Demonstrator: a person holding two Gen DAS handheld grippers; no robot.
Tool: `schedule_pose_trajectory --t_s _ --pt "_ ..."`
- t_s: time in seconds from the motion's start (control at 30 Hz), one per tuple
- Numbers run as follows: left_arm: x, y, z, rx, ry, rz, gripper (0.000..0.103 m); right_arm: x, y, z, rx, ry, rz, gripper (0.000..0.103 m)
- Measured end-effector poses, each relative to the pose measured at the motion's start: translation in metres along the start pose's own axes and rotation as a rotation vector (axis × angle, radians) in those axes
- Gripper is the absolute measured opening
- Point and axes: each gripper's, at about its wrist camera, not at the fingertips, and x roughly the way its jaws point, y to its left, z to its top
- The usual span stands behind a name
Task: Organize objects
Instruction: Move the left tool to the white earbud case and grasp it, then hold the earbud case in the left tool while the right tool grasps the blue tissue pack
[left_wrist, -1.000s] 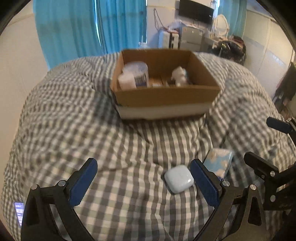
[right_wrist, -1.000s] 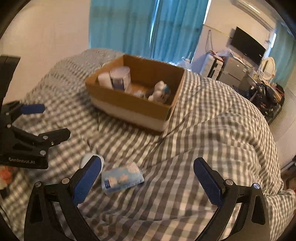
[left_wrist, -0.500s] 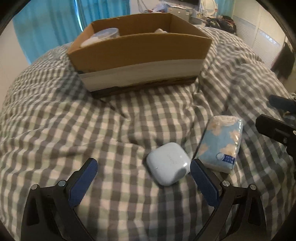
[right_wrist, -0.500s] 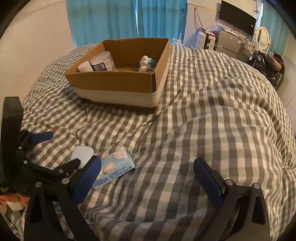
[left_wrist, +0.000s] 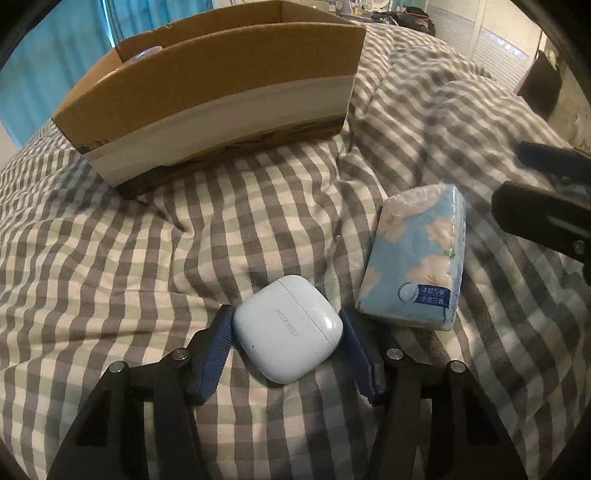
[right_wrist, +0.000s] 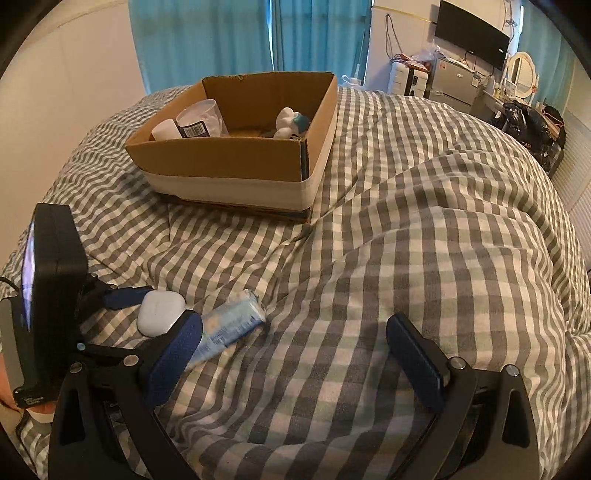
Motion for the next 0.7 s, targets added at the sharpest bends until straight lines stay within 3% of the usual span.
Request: schedule_pose_trajectory --t_s 0.27,0.47,0.7 --pt "-0.039 0.019 -0.008 -0.093 -0.069 0.067 0.059 -0.003 0.006 0.000 -0.028 -0.013 -0.019 0.100" --pt "-0.057 0.046 -0.007 -0.181 -0.111 0.107 0.059 -0.001 0.027 0.003 -0.128 -0.007 0.005 0.100" --pt "-0.052 0.050 -0.011 -0.192 -0.104 0.098 0.059 0.033 0.064 0.001 -0.295 0.108 0.018 0.100"
